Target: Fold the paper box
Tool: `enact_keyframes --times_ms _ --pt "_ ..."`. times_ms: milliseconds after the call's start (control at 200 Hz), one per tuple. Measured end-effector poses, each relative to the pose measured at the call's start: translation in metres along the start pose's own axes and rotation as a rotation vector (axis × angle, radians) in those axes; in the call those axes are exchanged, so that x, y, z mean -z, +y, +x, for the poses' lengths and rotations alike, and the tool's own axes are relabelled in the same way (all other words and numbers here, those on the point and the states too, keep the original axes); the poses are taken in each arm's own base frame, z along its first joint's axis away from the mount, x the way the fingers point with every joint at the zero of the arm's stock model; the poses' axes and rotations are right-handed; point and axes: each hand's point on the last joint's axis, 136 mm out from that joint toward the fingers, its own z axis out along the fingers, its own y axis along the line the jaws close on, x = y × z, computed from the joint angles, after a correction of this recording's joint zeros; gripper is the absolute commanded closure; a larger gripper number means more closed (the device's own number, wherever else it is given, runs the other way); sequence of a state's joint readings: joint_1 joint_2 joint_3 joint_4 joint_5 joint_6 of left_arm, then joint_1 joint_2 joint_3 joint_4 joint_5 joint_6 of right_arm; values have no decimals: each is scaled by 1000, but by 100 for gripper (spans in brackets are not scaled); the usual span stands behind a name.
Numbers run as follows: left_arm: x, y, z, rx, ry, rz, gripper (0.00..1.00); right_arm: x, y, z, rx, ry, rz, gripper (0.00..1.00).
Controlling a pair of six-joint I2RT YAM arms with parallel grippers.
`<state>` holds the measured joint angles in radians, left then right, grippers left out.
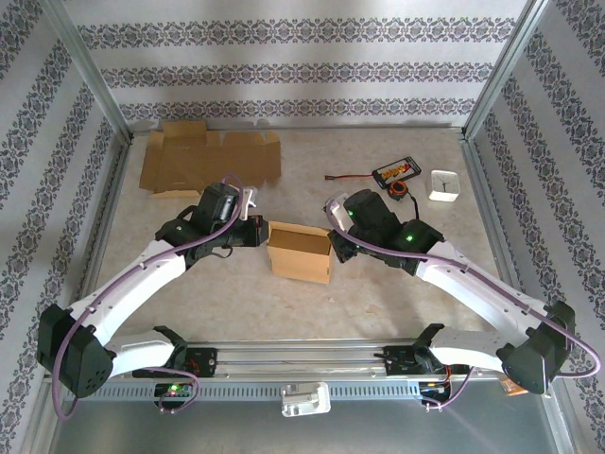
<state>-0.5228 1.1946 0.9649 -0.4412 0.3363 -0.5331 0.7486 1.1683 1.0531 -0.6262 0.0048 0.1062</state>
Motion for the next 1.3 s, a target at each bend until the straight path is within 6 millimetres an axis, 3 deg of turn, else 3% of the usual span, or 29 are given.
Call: enact_keyframes --times_ms 265,575,1299 --pt "-2 0 0 8 -8 4 100 -2 -2 1 -35 -3 13 94" --pt "0 -5 12 0 -7 16 100 -9 -12 -3 -229 -46 27 95" --pt "2 -9 13 1 -14 22 100 -14 -17 -5 -565 -65 2 94"
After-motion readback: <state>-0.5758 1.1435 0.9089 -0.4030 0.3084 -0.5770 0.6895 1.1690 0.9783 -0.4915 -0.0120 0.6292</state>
